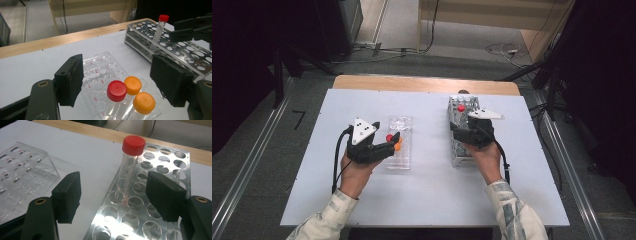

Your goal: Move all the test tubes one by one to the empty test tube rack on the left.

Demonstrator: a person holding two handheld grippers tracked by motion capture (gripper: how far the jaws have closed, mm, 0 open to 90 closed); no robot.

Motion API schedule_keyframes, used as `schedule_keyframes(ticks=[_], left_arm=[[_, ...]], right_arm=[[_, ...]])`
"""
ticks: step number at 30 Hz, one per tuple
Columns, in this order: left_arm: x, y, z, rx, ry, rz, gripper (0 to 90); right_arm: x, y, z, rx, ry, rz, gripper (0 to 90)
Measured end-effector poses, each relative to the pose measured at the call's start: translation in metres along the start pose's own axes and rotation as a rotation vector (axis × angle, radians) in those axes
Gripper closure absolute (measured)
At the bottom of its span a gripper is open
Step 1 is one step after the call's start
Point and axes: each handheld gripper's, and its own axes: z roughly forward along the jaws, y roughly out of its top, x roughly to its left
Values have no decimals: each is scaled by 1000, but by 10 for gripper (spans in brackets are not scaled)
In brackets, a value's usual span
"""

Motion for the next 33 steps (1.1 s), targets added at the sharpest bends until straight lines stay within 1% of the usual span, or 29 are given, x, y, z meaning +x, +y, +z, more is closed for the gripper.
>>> schedule_keyframes(ticks=[5,6,8,9,12,13,15,17,19,22,26,30,33], left_arm=[[1,0,-1,-2,0,1,274],[1,0,-2,-1,2,2,274],[1,0,-2,-1,2,3,274],[1,0,-2,0,2,2,274],[0,0,-1,-2,2,2,275],[0,0,-2,-2,2,3,275],[0,0,-2,-2,1,3,275],[0,1,-2,-4,1,3,275],[0,1,-3,-5,0,3,275],[0,1,-3,-7,1,3,275],[0,1,-4,-7,0,2,276],[1,1,-4,-10,2,0,275],[1,2,-4,-11,1,1,275]], right_arm=[[-4,5,18,40,-33,-2,315],[-5,6,21,47,-35,6,326],[-6,9,24,50,-38,13,390],[-6,10,26,52,-43,13,403],[-6,15,33,86,-50,13,465],[-6,16,35,104,-56,17,479],[-7,18,39,122,-57,30,532],[-9,19,42,129,-51,48,570],[-10,20,43,137,-45,53,628],[-10,20,44,139,-45,48,707],[-10,20,43,134,-45,43,711],[-8,20,40,108,-53,30,710],[-6,23,34,74,-49,30,711]])
